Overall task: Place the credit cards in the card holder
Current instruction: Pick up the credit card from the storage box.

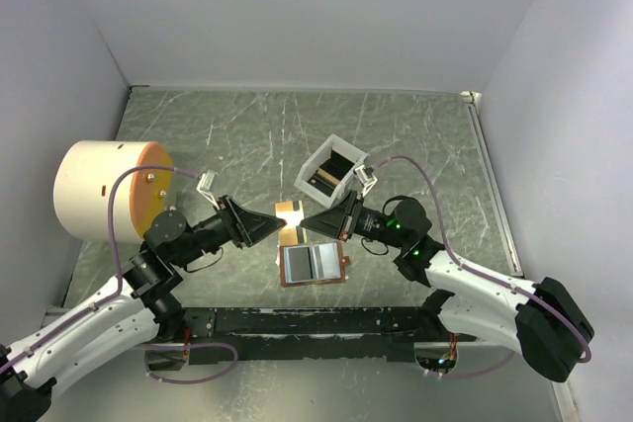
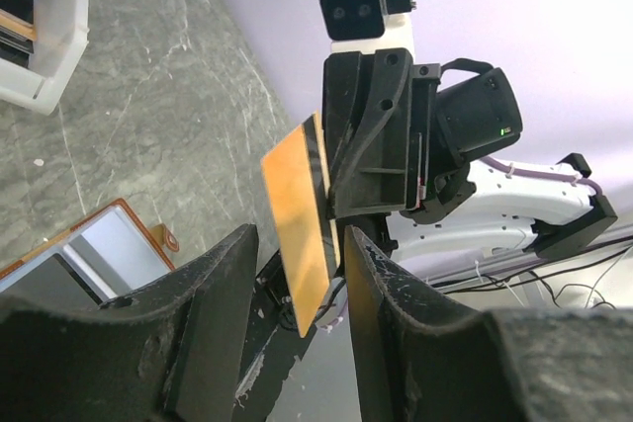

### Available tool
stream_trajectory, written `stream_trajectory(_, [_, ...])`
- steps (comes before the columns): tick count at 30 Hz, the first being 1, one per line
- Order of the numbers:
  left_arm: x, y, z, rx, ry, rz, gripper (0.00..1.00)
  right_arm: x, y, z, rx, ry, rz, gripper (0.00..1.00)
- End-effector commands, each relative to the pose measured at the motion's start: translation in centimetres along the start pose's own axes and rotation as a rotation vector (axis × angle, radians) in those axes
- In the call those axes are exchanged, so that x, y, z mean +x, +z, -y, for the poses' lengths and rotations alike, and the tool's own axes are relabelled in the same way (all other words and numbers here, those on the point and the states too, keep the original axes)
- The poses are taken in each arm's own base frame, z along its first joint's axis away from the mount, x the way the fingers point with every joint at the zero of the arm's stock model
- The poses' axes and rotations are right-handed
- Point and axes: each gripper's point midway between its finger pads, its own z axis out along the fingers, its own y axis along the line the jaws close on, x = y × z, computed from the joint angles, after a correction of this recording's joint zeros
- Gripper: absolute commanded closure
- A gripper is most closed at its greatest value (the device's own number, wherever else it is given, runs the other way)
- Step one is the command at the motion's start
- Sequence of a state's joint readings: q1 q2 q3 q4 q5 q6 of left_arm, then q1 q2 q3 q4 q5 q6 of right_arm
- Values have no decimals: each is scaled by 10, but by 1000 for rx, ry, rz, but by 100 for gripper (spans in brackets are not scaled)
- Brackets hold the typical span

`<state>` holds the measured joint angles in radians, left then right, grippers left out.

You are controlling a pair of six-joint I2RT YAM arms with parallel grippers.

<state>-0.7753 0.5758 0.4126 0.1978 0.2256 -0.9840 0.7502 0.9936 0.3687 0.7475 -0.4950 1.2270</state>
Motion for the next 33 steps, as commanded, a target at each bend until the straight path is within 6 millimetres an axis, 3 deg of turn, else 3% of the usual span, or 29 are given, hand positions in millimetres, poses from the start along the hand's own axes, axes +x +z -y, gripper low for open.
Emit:
stream_trajectory(1, [2,0,6,43,13,-3,49,0,-2,-15,-74,-20,-4,100])
stream_trajectory(4, [3,0,7,51,13,-8,52,0,-3,-12,-60,-25,0,100])
stream_trajectory(12, [9,1,9,90,8,-25,81,9,-6,2,-18,-11,-22,100])
stream_trajectory(14, [12,2,8,96,9,-39,92,11,-6,8,0,-5,-27,100])
stream_trajectory(17, [16,3,6,103,9,-53,93,13,-7,14,23,-4,-35,100])
stream_trajectory(23, [17,4,-5,51,22,-46,93,14,-13,42,187,-22,-34,69])
stream_trajectory(28, [30,8,-39,-76,26,-87,93,10,-33,80,412,-79,-1,51])
stream_trajectory(33, [52,10,-76,-174,-38,-129,93,8,-64,123,660,-121,26,40])
